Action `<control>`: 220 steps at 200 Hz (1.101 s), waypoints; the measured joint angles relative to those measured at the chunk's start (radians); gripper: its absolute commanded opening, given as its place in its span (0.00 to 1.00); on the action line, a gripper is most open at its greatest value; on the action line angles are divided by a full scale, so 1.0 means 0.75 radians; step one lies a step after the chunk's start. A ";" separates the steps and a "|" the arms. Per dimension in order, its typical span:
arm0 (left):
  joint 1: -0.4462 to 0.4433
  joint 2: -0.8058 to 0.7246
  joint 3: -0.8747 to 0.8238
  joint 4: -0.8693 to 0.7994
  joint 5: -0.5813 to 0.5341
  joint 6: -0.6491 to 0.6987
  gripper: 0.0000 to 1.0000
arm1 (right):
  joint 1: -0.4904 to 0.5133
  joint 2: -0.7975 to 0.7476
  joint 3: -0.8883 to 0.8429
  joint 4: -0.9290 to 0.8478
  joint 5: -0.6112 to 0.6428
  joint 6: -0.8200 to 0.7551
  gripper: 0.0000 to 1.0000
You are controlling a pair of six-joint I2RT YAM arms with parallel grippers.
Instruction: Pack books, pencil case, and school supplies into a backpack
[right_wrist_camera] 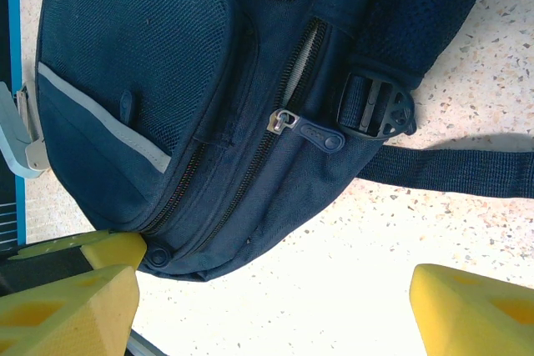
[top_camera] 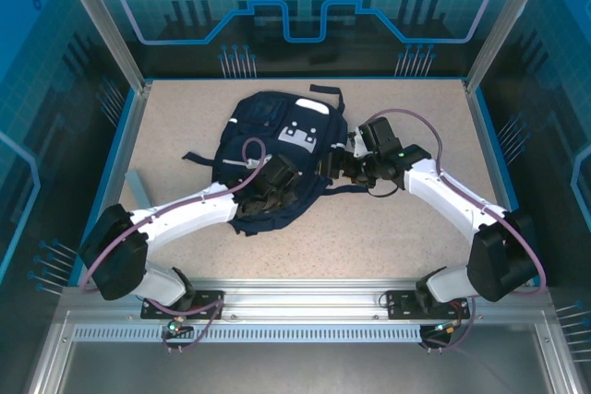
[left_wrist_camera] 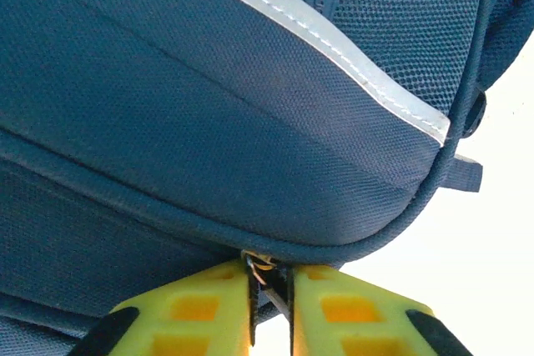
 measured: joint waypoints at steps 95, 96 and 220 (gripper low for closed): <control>-0.001 -0.011 0.018 -0.080 -0.021 0.317 0.00 | 0.048 0.038 -0.007 0.062 -0.026 0.086 0.83; -0.001 -0.012 0.018 -0.081 -0.022 0.321 0.00 | 0.049 0.038 -0.008 0.065 -0.026 0.088 0.83; 0.111 -0.140 -0.062 -0.026 0.109 0.555 0.00 | 0.215 0.226 -0.050 0.396 -0.099 0.544 0.66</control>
